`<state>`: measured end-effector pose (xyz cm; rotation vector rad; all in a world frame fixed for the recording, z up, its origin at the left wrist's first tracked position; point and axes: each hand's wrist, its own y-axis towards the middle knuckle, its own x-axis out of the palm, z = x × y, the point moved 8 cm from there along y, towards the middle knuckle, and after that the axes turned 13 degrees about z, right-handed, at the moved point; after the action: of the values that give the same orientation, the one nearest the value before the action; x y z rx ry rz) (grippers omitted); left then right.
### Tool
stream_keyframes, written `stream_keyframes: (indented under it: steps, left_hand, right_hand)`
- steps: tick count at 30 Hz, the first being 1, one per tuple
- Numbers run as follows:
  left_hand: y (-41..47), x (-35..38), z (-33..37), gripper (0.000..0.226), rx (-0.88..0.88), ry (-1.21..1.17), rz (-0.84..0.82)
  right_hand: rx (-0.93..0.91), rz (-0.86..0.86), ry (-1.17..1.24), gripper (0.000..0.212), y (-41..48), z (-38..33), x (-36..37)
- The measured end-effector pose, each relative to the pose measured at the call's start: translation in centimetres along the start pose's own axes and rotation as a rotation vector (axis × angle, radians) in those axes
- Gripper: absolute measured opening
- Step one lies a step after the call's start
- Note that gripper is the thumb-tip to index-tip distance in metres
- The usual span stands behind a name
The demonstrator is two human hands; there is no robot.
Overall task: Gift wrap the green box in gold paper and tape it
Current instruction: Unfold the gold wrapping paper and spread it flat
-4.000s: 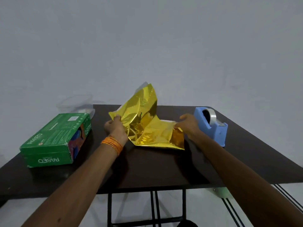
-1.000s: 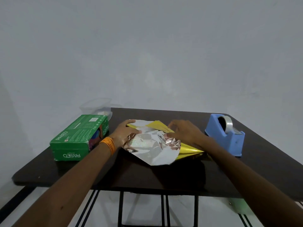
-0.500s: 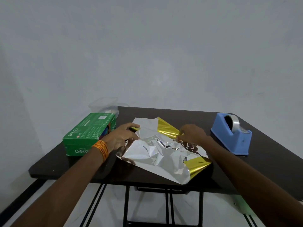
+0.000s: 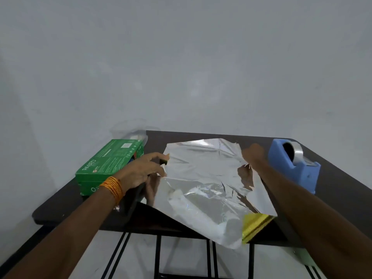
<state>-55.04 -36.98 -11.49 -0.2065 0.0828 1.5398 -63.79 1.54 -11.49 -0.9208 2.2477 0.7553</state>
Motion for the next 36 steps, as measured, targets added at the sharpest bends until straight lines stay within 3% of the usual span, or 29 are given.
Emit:
stream_keyframes:
  steps: [3,4,6,9,12,14,17,20,25,28,32,36]
  left_hand:
    - [0.2,-0.1,0.0,0.045,0.024,0.093,0.009]
    - [0.4,-0.1,-0.1,0.044,0.028,0.109,0.019]
    - [0.6,-0.2,-0.6,0.043,0.002,0.089,0.044]
    - [0.3,0.0,-1.1,0.046,-0.028,0.055,0.024]
    - [-0.6,0.1,-0.2,0.036,0.031,0.169,0.046]
    - [-0.5,-0.8,1.3,0.029,0.119,0.217,0.195]
    - [0.3,-2.1,4.4,0.026,0.315,0.270,0.438]
    - [1.8,-0.9,6.6,0.017,0.413,0.317,0.492]
    - [6.6,6.0,6.2,0.038,0.539,0.711,0.181]
    - [9.2,8.7,3.7,0.053,0.484,0.866,0.022]
    - [11.6,9.8,0.5,0.068,0.423,1.015,-0.015]
    - [12.5,9.7,-1.0,0.056,0.455,1.061,-0.001]
  right_hand:
    - [-0.323,0.287,-0.208,0.028,-1.5,-3.1,-2.7]
    - [-0.460,0.289,-0.190,0.028,-2.4,-4.5,-2.5]
    - [-0.622,0.065,-0.114,0.029,-4.1,-6.5,-0.2]
    - [-0.665,-0.358,-0.203,0.038,-6.5,-6.8,5.0]
    - [-0.759,-0.442,-0.344,0.050,-7.5,-6.5,7.5]
    - [-0.835,-0.429,-0.381,0.050,-7.6,-6.6,7.9]
    - [-0.828,-0.389,-0.388,0.060,-6.6,-6.0,8.0]
    - [-0.736,-0.360,-0.314,0.060,-4.0,-4.8,8.5]
    - [-0.670,-0.357,-0.155,0.060,-3.0,-5.1,8.4]
    - [-0.705,-0.294,-0.163,0.058,-2.8,-5.7,7.8]
    - [-0.659,-0.185,-0.141,0.073,0.0,-4.3,7.9]
    - [-0.645,-0.155,-0.218,0.075,2.8,-3.7,9.1]
